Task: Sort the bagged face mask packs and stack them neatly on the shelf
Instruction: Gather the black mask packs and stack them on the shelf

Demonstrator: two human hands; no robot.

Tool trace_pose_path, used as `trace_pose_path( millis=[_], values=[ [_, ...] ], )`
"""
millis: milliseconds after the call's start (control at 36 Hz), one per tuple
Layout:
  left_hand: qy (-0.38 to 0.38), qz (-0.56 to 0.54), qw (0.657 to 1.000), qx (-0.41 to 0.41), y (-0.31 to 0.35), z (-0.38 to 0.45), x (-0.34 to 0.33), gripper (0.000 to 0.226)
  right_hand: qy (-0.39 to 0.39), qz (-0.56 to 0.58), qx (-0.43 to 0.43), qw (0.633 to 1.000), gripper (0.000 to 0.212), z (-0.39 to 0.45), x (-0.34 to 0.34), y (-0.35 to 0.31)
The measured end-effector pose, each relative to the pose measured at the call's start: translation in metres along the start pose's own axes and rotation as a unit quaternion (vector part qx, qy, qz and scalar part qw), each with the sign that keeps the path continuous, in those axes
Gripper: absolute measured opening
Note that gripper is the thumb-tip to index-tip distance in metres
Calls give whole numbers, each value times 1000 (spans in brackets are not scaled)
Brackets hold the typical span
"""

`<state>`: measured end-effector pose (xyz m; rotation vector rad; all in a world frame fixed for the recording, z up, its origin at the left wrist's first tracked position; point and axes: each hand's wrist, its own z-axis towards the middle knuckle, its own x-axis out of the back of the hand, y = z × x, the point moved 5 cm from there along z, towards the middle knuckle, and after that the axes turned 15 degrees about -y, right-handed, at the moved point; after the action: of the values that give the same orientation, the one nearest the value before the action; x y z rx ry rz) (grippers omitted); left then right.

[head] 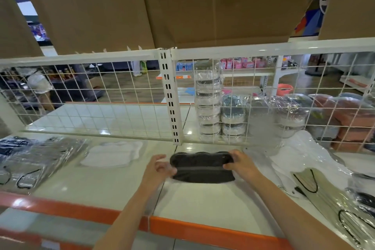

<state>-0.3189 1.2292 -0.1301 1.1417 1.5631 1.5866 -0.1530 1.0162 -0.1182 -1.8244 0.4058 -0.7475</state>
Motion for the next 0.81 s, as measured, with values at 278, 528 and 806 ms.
trace_pose_path(
  millis=[278, 528, 806],
  values=[
    [88, 77, 988, -104, 10, -3, -14, 32, 45, 88, 41, 994, 37, 2, -5, -13],
    [39, 114, 992, -44, -9, -6, -17, 39, 39, 21, 13, 999, 28, 12, -21, -1],
    [41, 116, 992, 1, -9, -10, 36, 25, -33, -67, -7, 997, 33, 41, -70, -29]
  ],
)
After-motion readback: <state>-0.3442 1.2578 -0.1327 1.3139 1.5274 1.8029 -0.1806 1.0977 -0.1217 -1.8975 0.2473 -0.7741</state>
